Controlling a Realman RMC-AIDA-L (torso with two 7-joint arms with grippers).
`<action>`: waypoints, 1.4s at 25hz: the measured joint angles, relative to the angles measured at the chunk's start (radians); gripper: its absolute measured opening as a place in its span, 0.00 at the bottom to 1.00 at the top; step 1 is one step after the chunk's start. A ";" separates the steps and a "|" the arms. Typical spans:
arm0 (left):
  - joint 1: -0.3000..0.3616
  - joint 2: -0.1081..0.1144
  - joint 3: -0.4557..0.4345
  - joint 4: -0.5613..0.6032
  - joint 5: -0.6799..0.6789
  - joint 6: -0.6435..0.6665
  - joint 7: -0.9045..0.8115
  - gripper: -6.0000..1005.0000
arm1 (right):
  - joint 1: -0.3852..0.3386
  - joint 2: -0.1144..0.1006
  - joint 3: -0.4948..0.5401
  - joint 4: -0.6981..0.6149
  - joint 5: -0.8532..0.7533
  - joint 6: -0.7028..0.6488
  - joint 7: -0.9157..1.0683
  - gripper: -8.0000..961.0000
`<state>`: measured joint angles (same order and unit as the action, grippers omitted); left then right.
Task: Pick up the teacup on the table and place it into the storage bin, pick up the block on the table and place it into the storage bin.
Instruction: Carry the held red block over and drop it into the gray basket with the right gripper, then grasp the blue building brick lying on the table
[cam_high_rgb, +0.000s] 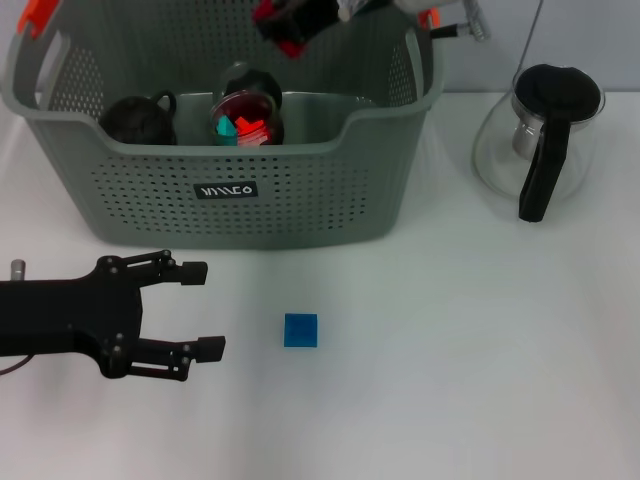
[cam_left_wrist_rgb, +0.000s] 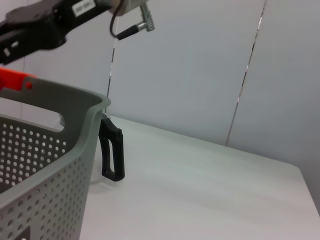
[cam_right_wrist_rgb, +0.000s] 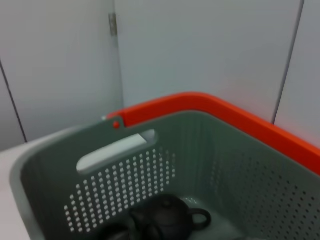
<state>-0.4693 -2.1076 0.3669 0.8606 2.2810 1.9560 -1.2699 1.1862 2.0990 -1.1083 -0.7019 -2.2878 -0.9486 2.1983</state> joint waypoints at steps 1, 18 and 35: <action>0.000 0.000 0.000 0.001 0.002 0.000 0.000 0.93 | -0.003 0.000 -0.021 0.001 0.002 0.017 0.006 0.23; -0.007 0.002 0.000 0.001 0.027 0.003 -0.001 0.93 | -0.315 -0.008 -0.032 -0.414 0.396 -0.254 -0.171 0.83; -0.017 0.005 -0.001 0.011 0.065 0.000 -0.002 0.93 | -0.385 -0.002 -0.230 -0.577 0.038 -0.790 -0.042 0.98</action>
<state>-0.4860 -2.1031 0.3664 0.8713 2.3456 1.9562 -1.2720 0.8016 2.0973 -1.3386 -1.2788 -2.2501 -1.7389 2.1558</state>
